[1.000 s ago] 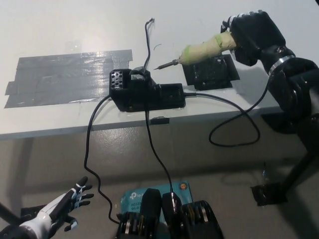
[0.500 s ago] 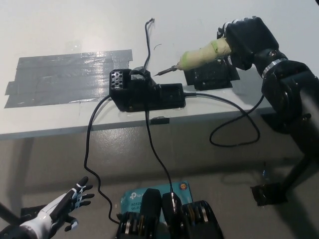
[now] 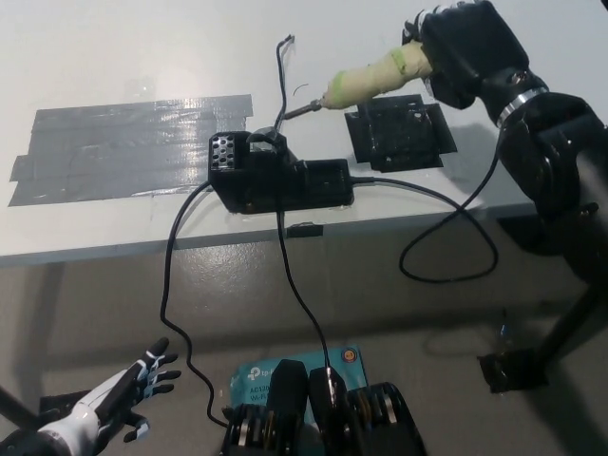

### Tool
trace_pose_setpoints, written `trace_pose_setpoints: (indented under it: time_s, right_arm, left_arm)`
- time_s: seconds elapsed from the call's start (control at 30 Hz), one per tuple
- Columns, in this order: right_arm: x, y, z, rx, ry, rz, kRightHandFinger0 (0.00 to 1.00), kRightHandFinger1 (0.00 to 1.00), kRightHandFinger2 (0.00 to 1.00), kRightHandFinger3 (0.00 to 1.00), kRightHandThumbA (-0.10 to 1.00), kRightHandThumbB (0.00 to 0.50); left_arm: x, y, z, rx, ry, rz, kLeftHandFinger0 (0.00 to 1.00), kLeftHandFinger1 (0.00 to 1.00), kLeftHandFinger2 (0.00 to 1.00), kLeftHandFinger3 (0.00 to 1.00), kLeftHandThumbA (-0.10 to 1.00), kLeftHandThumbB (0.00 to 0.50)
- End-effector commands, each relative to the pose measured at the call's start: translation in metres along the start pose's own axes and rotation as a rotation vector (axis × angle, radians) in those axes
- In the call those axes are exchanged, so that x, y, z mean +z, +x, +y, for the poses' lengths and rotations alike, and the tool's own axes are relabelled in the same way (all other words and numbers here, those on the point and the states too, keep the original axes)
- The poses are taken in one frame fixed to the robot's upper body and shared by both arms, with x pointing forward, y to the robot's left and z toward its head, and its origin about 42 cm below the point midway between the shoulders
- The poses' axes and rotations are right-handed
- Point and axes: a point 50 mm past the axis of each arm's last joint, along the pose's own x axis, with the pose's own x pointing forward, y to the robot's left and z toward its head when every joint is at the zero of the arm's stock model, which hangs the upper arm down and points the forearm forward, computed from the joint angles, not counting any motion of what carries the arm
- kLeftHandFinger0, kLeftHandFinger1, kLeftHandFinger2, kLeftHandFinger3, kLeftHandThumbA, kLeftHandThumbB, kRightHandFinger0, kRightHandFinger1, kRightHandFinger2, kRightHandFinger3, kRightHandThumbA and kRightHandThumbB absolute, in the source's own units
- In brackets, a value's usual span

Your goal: The robot uses its right hand to grab and lift the soldering gun kept on the middle of the table and puts it in its base

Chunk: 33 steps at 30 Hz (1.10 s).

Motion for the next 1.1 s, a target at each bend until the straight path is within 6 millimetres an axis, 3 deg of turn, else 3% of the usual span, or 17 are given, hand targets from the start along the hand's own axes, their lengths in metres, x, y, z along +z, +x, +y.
trace_pose_setpoints:
  time_s: [0.0, 0.07, 0.1, 0.17, 0.2, 0.23, 0.33, 0.4, 0.43, 0.5, 0.57, 0.7, 0.77, 0.87, 1.0, 1.03, 1.07]
  right_arm:
    - [-0.003, 0.012, -0.053, -0.138, -0.038, -0.014, 0.0, 0.05, 0.41, 0.08, -0.1, 0.043]
    - [-0.001, 0.012, -0.051, -0.097, -0.041, 0.001, 0.0, 0.13, 0.51, 0.13, -0.1, 0.013]
    - [0.0, 0.011, -0.05, -0.103, -0.038, -0.011, 0.0, 0.13, 0.51, 0.09, -0.1, 0.029]
    - [0.002, 0.009, -0.045, -0.102, -0.036, -0.03, 0.0, 0.12, 0.5, 0.06, -0.1, 0.0]
    - [0.002, 0.01, -0.042, -0.095, -0.035, -0.031, 0.0, 0.17, 0.53, 0.21, -0.07, 0.0]
    - [0.002, 0.011, -0.036, -0.084, -0.035, -0.032, 0.0, 0.17, 0.51, 0.22, -0.07, 0.0]
    - [0.003, 0.013, -0.024, -0.037, -0.04, -0.025, 0.0, 0.11, 0.4, 0.46, -0.1, 0.002]
    - [0.003, 0.014, -0.016, -0.023, -0.044, -0.015, 0.0, 0.07, 0.34, 0.45, -0.1, 0.053]
    - [0.004, 0.013, -0.016, -0.026, -0.061, -0.012, 0.0, 0.04, 0.32, 0.32, -0.1, 0.06]
    - [0.003, 0.013, -0.013, -0.028, -0.069, -0.016, 0.0, 0.05, 0.37, 0.19, -0.1, 0.03]
    - [0.003, 0.013, -0.012, -0.038, -0.058, -0.019, 0.0, 0.07, 0.43, 0.14, -0.1, 0.011]
    - [0.004, 0.018, -0.007, -0.041, -0.066, -0.027, 0.0, 0.09, 0.48, 0.25, -0.1, 0.024]
    - [0.002, 0.019, -0.006, -0.039, -0.061, -0.025, 0.0, 0.11, 0.49, 0.26, -0.1, 0.014]
    - [0.002, 0.022, -0.001, -0.035, -0.028, -0.033, 0.0, 0.13, 0.49, 0.42, -0.1, 0.0]
    - [0.005, 0.022, 0.002, -0.062, -0.013, -0.053, 0.0, 0.06, 0.39, 0.25, -0.1, 0.0]
    - [0.005, 0.022, 0.002, -0.064, -0.012, -0.054, 0.0, 0.06, 0.39, 0.24, -0.1, 0.0]
    - [0.005, 0.022, 0.002, -0.067, -0.009, -0.058, 0.0, 0.06, 0.4, 0.32, -0.1, 0.004]
  left_arm:
    - [0.007, -0.005, 0.011, 0.012, 0.027, -0.027, 0.99, 1.0, 1.0, 1.0, 1.0, 0.319]
    - [0.006, -0.005, 0.011, 0.011, 0.028, -0.029, 0.98, 1.0, 1.0, 1.0, 1.0, 0.317]
    - [0.007, -0.004, 0.01, 0.009, 0.031, -0.029, 0.98, 1.0, 1.0, 1.0, 1.0, 0.325]
    - [0.008, -0.005, 0.01, 0.014, 0.035, -0.022, 0.97, 1.0, 1.0, 1.0, 1.0, 0.323]
    - [0.008, -0.005, 0.01, 0.014, 0.035, -0.022, 0.95, 1.0, 1.0, 1.0, 1.0, 0.33]
    - [0.008, -0.005, 0.009, 0.013, 0.034, -0.022, 0.94, 1.0, 1.0, 1.0, 1.0, 0.33]
    - [0.01, -0.005, 0.008, 0.011, 0.023, -0.022, 0.96, 1.0, 1.0, 1.0, 1.0, 0.317]
    - [0.011, -0.005, 0.008, 0.009, 0.027, -0.023, 0.95, 1.0, 1.0, 1.0, 1.0, 0.301]
    - [0.012, -0.006, 0.008, 0.012, 0.03, -0.026, 0.96, 1.0, 1.0, 1.0, 1.0, 0.297]
    - [0.013, -0.005, 0.008, 0.011, 0.021, -0.027, 0.98, 1.0, 1.0, 1.0, 1.0, 0.286]
    - [0.015, -0.005, 0.008, 0.011, 0.022, -0.03, 0.99, 1.0, 1.0, 1.0, 1.0, 0.296]
    - [0.014, -0.004, 0.009, 0.009, 0.03, -0.036, 0.99, 1.0, 1.0, 1.0, 1.0, 0.308]
    - [0.016, -0.003, 0.008, 0.006, 0.027, -0.037, 0.98, 1.0, 1.0, 1.0, 1.0, 0.303]
    - [0.016, -0.003, 0.008, 0.012, 0.05, -0.039, 0.98, 1.0, 1.0, 1.0, 1.0, 0.326]
    - [0.015, -0.003, 0.008, 0.008, 0.041, -0.04, 0.97, 1.0, 1.0, 1.0, 1.0, 0.341]
    - [0.015, -0.003, 0.008, 0.009, 0.041, -0.04, 0.97, 1.0, 1.0, 1.0, 1.0, 0.342]
    - [0.016, -0.003, 0.008, 0.007, 0.04, -0.04, 0.98, 1.0, 1.0, 1.0, 1.0, 0.348]
